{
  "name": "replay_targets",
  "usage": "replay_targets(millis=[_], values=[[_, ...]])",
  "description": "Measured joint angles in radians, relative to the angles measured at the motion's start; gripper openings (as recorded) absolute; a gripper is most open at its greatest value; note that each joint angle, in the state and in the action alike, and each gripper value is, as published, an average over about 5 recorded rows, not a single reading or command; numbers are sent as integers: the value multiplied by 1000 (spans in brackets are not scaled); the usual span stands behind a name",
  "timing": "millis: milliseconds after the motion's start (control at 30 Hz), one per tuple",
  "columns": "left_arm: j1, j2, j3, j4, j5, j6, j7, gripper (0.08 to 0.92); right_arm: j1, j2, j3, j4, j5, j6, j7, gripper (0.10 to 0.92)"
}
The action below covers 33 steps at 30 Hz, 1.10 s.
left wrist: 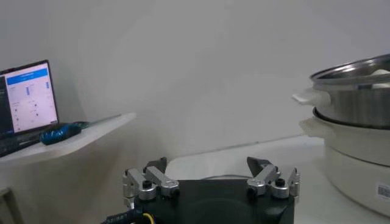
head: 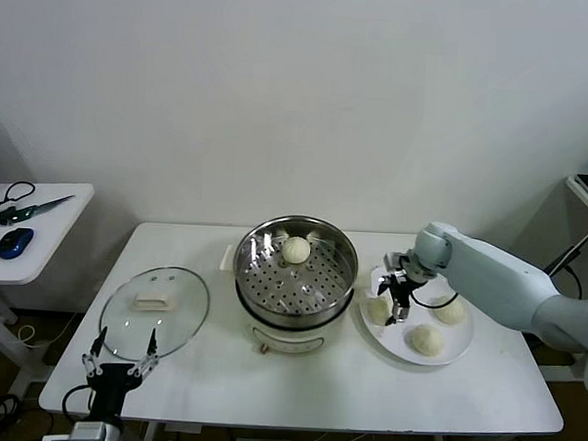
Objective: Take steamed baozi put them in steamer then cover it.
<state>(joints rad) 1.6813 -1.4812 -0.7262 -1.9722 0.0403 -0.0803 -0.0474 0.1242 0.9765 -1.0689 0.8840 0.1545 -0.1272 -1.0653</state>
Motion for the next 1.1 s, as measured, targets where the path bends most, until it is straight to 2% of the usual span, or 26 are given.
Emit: replay_targets(millis=[233,600,833,1100], values=[[-2,0,2,1,-1,1,0,823,7,-1,-9,-3,11,2,-6,711],[-2,5,8,0,-1,4,0,823,66,-39,-41,33,67,-3,-3,695],[2,10,15,-11,-1,7,-1,823,211,-67,-127,69,174,-9,-11,696],[3,11,32,-12,2,4,-3,823,444,-41,-263,97,365,-31,-10,696]])
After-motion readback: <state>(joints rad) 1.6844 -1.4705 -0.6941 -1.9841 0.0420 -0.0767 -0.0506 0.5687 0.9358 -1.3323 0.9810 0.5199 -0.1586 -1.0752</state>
